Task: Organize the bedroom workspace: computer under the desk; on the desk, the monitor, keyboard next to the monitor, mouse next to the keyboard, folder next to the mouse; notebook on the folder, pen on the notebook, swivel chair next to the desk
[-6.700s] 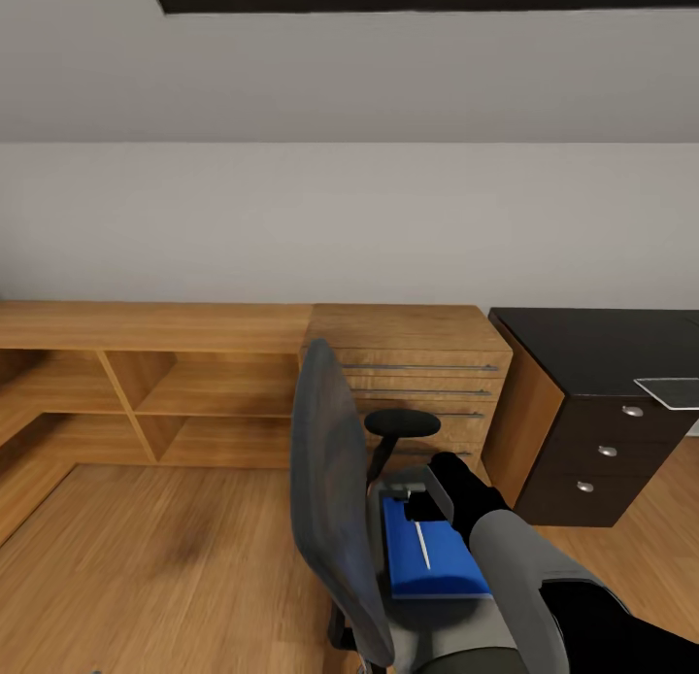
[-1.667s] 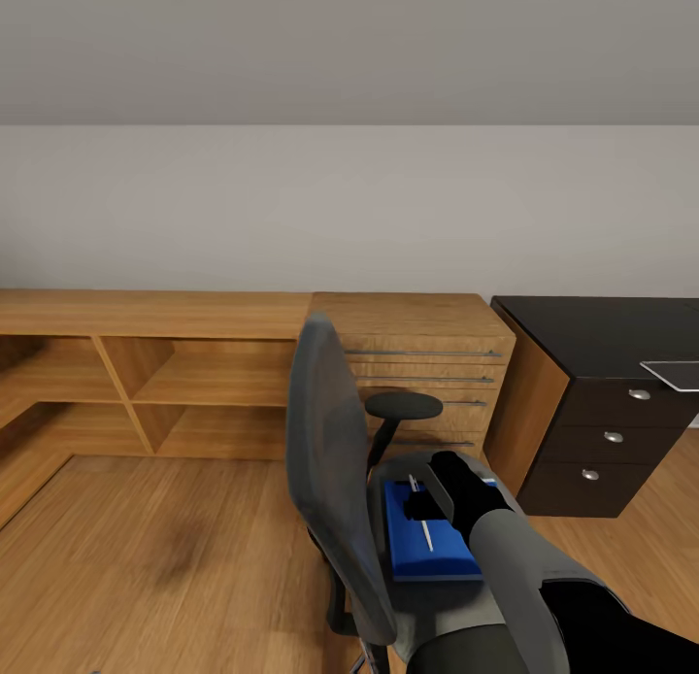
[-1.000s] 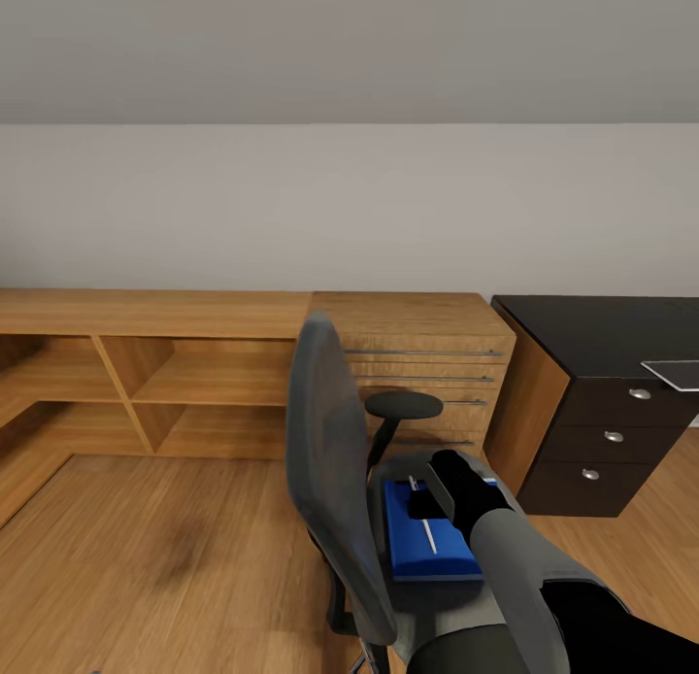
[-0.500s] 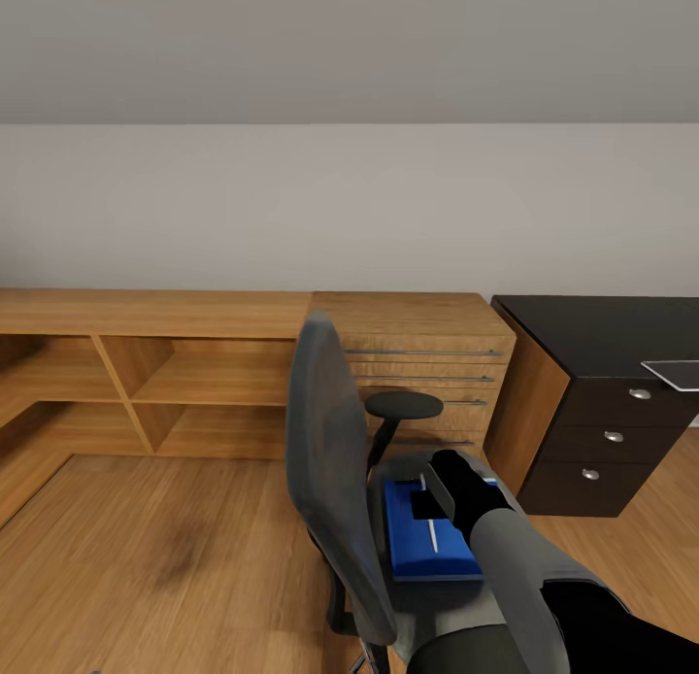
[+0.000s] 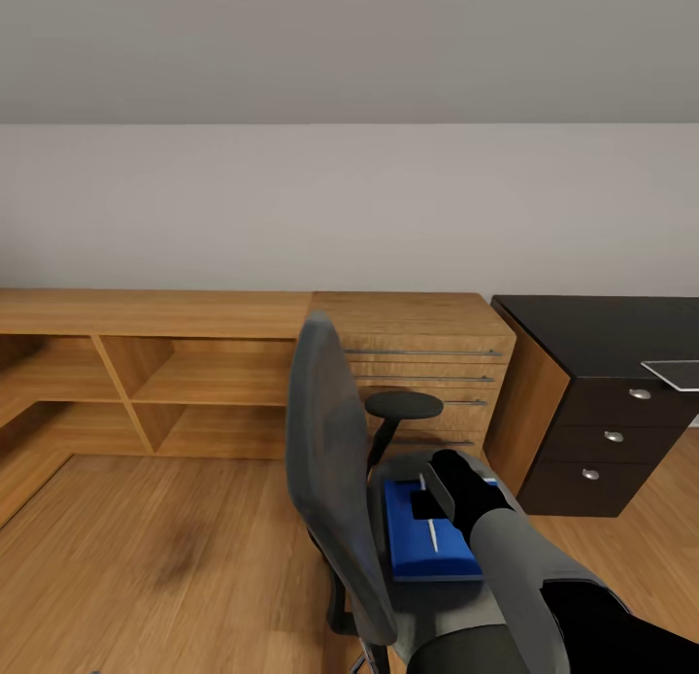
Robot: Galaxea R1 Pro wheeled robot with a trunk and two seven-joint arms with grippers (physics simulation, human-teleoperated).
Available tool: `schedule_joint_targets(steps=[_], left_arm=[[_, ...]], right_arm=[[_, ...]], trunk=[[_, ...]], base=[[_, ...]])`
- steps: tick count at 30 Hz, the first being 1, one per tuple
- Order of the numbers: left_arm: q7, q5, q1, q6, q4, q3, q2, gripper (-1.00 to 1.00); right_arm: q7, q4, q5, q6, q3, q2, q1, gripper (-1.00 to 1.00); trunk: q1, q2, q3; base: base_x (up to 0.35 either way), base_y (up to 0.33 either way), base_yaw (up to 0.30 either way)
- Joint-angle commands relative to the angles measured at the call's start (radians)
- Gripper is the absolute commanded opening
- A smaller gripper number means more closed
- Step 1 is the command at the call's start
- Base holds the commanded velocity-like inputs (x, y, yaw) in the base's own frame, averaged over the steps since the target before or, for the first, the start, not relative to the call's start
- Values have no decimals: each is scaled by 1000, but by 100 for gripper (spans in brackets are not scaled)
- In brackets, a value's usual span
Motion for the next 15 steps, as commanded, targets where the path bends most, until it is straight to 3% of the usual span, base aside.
schedule_joint_targets(steps=[1, 15], left_arm=[[-3, 5, 0, 7, -2, 2, 0, 100], [-4, 5, 0, 5, -2, 1, 0, 100]], right_arm=[[-7, 16, 0, 4, -5, 1, 0, -100], [-7, 13, 0, 15, -5, 1, 0, -100]], trunk=[[0, 0, -1], [-50, 91, 40]], base=[[0, 0, 0], [0, 0, 0]])
